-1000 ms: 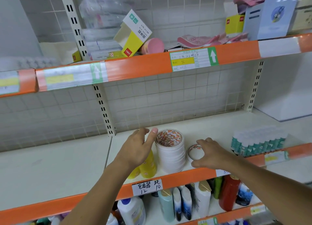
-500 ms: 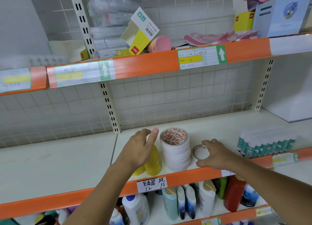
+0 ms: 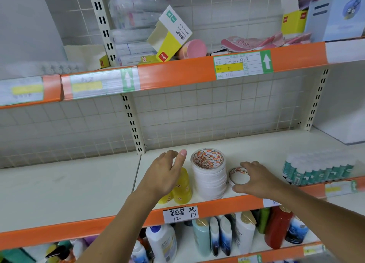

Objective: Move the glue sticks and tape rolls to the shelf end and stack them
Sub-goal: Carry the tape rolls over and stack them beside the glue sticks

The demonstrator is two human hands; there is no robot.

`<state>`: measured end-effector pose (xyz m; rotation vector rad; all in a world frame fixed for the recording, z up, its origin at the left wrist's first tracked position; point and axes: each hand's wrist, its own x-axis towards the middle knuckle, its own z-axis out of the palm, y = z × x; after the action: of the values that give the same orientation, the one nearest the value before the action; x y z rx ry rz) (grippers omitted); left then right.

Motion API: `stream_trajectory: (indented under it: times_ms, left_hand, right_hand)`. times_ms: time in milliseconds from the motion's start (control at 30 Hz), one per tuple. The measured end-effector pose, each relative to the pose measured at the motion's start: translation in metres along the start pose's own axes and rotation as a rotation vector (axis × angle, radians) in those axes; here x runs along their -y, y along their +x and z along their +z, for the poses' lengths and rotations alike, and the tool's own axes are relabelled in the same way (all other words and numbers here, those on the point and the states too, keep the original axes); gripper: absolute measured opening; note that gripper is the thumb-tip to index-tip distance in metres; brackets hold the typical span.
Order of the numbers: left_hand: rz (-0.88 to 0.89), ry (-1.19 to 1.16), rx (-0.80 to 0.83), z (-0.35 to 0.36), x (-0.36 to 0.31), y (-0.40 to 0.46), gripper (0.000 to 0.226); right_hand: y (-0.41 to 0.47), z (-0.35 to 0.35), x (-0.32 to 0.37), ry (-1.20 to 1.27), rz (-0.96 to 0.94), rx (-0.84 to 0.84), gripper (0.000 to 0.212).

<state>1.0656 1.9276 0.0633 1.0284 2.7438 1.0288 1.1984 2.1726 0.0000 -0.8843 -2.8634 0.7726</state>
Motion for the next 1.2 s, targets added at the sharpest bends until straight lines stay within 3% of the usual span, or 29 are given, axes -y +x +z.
stream_trajectory:
  times_ms: [567,900,1200]
  left_hand:
    - [-0.008,0.01,-0.01,0.005,0.005,0.0,0.061]
    - [-0.052,0.02,-0.009,-0.002,0.014,-0.006,0.068]
    - [-0.018,0.387,-0.034,-0.021,0.025,-0.03,0.067]
  right_hand:
    - [0.001,0.008,0.001,-0.02,-0.009,0.009,0.092]
    - [-0.006,0.008,0.001,-0.053,-0.018,0.024,0.103]
    - [-0.026,-0.004,0.024,-0.24,-0.089,0.018,0.095]
